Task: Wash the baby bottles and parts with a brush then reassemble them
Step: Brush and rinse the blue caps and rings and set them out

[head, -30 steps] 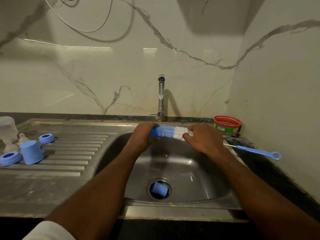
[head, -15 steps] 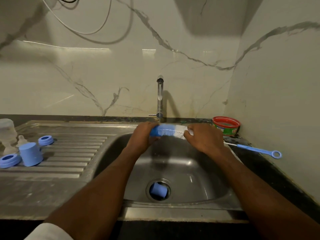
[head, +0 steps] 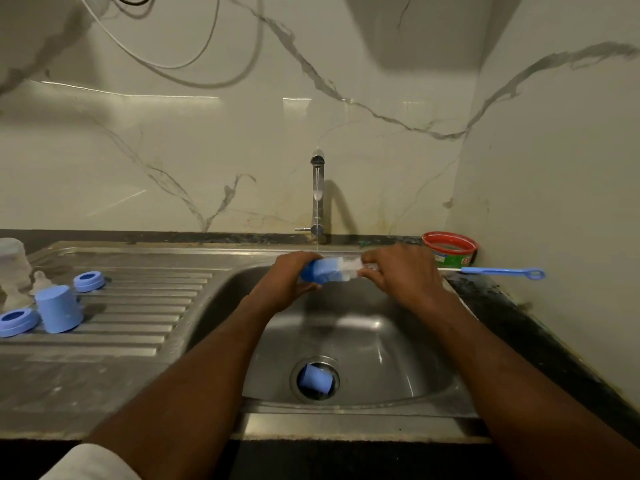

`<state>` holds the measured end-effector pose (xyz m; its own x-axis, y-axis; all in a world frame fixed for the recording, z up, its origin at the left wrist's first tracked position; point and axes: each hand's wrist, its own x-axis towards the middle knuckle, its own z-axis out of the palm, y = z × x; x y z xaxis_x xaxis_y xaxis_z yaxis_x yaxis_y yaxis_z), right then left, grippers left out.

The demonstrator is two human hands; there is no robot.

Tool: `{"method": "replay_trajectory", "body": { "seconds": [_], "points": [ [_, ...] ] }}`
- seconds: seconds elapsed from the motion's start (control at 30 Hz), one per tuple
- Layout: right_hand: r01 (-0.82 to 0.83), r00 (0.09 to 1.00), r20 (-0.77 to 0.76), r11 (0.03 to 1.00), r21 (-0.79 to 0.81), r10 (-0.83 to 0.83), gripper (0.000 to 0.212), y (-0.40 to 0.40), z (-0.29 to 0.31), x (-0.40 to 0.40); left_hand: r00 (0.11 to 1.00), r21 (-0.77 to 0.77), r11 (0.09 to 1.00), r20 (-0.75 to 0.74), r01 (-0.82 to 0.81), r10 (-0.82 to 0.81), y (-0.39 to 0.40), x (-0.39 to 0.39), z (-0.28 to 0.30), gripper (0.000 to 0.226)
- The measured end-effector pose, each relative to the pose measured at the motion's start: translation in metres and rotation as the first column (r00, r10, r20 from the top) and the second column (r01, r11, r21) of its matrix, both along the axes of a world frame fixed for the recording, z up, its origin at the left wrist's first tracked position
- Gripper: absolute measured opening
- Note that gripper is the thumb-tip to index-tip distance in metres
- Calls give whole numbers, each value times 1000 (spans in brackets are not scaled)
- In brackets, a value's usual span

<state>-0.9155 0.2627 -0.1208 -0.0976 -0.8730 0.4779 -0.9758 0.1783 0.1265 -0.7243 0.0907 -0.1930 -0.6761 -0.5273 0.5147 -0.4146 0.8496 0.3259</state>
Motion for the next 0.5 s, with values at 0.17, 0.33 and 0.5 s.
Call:
{"method": "replay_trajectory", "body": {
  "seconds": [0.17, 0.33, 0.5],
  "points": [
    [129, 852, 470, 962, 239, -231, 38, -14, -11, 6, 985, -137, 990, -170, -41, 17, 4, -1, 9, 47],
    [152, 945, 266, 975, 164, -192, 77, -14, -16, 1, 993, -31, 995, -74, -100, 97, 12, -19, -3, 47],
    [-69, 997, -33, 992, 104, 73, 48, -12, -14, -1, 996, 61, 995, 32, -84, 83, 4, -17, -9, 51]
  ]
}}
